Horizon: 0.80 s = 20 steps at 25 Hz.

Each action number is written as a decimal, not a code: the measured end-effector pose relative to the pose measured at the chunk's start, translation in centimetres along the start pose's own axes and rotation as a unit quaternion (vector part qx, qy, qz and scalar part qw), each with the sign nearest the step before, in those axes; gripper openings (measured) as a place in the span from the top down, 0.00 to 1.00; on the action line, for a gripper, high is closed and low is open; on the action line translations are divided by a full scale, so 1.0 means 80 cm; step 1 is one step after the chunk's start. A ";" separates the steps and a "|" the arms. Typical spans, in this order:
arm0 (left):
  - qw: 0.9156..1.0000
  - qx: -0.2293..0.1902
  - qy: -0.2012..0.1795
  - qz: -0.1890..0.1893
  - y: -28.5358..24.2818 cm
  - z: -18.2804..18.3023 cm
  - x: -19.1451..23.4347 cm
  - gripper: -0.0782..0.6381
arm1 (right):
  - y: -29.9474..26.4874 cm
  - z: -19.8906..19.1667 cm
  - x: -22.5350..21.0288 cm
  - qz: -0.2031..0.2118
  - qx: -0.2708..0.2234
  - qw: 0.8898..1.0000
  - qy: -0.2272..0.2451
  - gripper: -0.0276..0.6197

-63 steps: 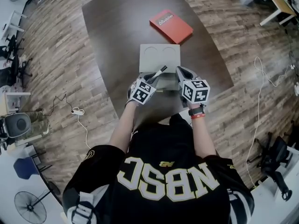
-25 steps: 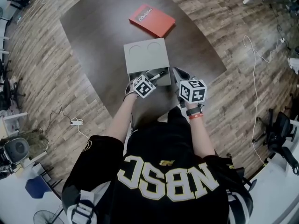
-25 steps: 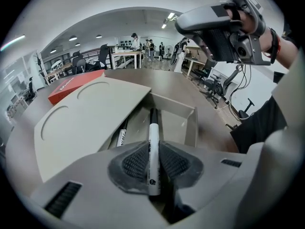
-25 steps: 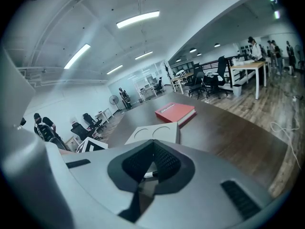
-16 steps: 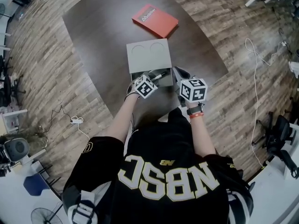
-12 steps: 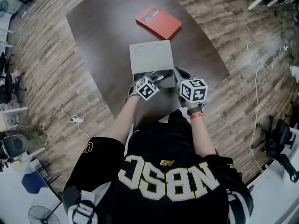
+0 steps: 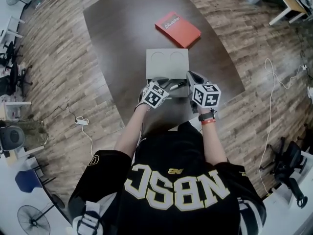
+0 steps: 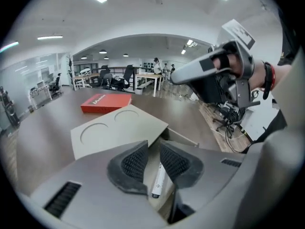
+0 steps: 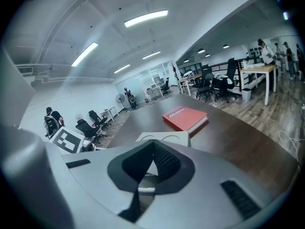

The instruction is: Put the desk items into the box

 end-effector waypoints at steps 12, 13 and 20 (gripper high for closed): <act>0.985 -0.110 0.063 0.117 0.094 0.053 0.059 0.78 | -0.026 0.046 0.006 -0.010 -0.027 0.999 0.019 0.95; 0.982 -0.119 0.068 0.127 0.102 0.057 0.063 0.79 | -0.028 0.051 0.010 -0.008 -0.033 0.999 0.024 0.95; 0.962 -0.180 0.097 0.180 0.142 0.085 0.076 0.82 | -0.025 0.077 0.029 0.008 -0.069 0.996 0.051 0.94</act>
Point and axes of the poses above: the fingertips, and each gripper's own axes: y backward along the fingers, x to its left, z out of its top, the point moved 3 cm from there along y, backward along the fingers, and after that the axes turned 4 degrees about -z, right-handed, at the moved point
